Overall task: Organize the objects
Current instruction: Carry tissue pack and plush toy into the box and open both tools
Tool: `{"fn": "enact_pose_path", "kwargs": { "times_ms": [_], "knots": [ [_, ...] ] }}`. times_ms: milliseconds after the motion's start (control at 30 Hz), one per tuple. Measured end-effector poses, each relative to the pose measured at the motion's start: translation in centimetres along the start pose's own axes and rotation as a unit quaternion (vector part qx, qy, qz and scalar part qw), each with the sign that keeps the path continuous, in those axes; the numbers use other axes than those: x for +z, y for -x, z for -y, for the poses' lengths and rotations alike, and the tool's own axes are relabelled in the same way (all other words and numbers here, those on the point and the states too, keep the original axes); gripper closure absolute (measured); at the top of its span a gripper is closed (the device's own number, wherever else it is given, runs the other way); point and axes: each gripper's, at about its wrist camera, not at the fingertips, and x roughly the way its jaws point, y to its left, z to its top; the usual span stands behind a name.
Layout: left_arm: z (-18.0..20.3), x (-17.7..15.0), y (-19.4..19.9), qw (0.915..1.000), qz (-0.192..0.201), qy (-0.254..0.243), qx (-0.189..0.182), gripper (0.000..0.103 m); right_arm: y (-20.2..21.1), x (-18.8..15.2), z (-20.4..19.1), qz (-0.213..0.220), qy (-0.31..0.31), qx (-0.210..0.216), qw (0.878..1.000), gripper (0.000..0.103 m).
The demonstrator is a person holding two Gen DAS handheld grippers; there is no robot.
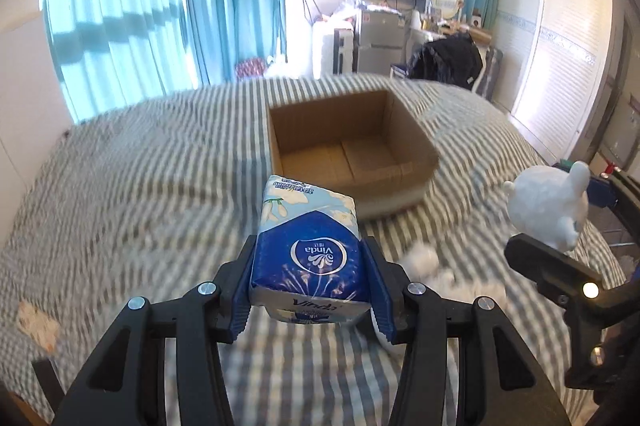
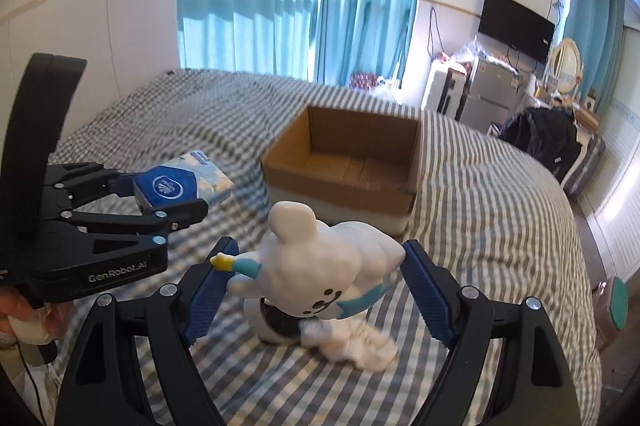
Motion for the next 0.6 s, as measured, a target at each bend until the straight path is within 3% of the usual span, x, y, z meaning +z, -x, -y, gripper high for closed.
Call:
{"fn": "enact_pose_path", "kwargs": {
  "times_ms": [233, 433, 600],
  "knots": [
    [-0.9, 7.8, -3.9, 0.9998, 0.016, -0.004, 0.005, 0.053, -3.3, 8.2, 3.2, 0.034, -0.020, 0.016, 0.999, 0.020],
    [-1.3, 12.1, -10.9, 1.0000, -0.003, 0.001, -0.006, 0.053, -10.7, 13.4, 6.7, 0.005, -0.062, 0.041, 0.997, 0.020],
    [-1.0, 13.4, -16.4, 0.9995, -0.019, -0.006, -0.023, 0.053, -17.8, 14.8, 9.2, -0.039, -0.087, 0.046, 0.994, 0.020]
  ]
}}
